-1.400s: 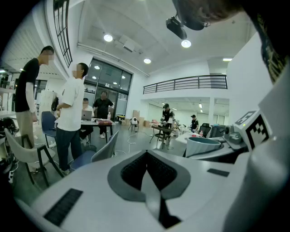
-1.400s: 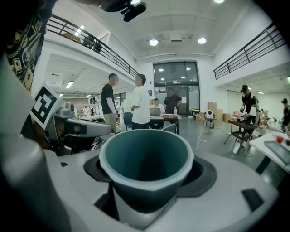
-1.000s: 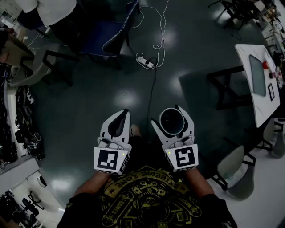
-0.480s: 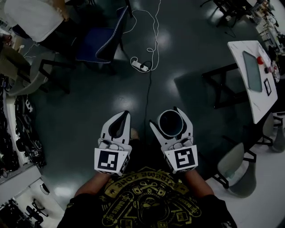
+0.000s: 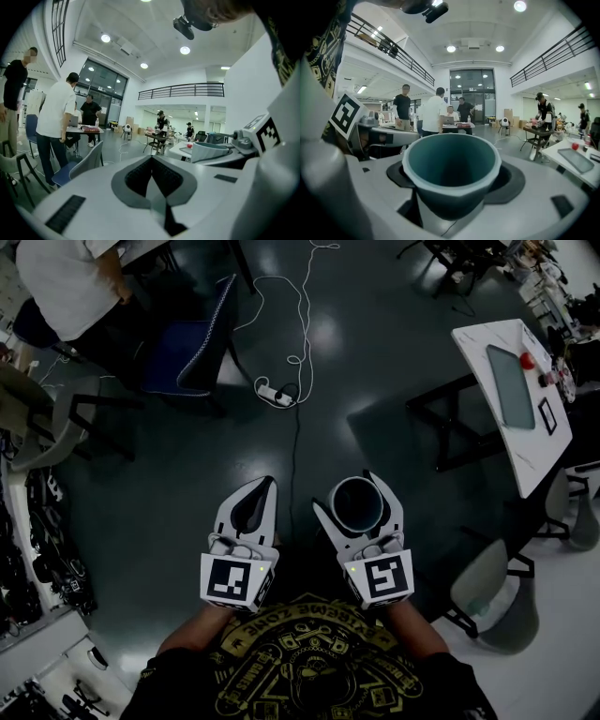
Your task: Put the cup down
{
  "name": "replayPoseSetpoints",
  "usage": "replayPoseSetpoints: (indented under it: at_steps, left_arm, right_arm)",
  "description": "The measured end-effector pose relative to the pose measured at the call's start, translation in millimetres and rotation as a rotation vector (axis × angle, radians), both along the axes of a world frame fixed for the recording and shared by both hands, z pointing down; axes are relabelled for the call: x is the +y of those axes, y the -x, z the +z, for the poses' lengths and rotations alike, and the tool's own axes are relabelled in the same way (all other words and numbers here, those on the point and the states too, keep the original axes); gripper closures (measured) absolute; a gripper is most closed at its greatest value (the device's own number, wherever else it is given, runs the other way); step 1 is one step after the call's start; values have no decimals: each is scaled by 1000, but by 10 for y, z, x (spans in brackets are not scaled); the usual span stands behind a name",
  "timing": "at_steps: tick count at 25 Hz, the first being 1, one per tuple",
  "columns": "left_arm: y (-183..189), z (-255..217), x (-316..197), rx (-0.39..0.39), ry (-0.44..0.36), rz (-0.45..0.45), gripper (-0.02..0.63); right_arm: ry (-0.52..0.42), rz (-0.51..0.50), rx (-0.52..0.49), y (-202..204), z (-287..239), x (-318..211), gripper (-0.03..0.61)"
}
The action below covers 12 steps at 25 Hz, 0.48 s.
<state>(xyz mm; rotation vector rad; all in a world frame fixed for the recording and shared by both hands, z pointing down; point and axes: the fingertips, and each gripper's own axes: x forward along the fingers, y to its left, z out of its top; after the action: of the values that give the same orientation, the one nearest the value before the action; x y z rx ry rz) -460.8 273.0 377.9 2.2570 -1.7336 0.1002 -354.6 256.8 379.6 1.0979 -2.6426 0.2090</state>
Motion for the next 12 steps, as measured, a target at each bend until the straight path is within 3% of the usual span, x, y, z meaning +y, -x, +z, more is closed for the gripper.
replayPoseSetpoints:
  at_steps: [12]
  left_arm:
    - [-662, -120, -562, -13, -18, 74, 604]
  right_arm:
    - [-15, 73, -10, -673, -83, -480, 193]
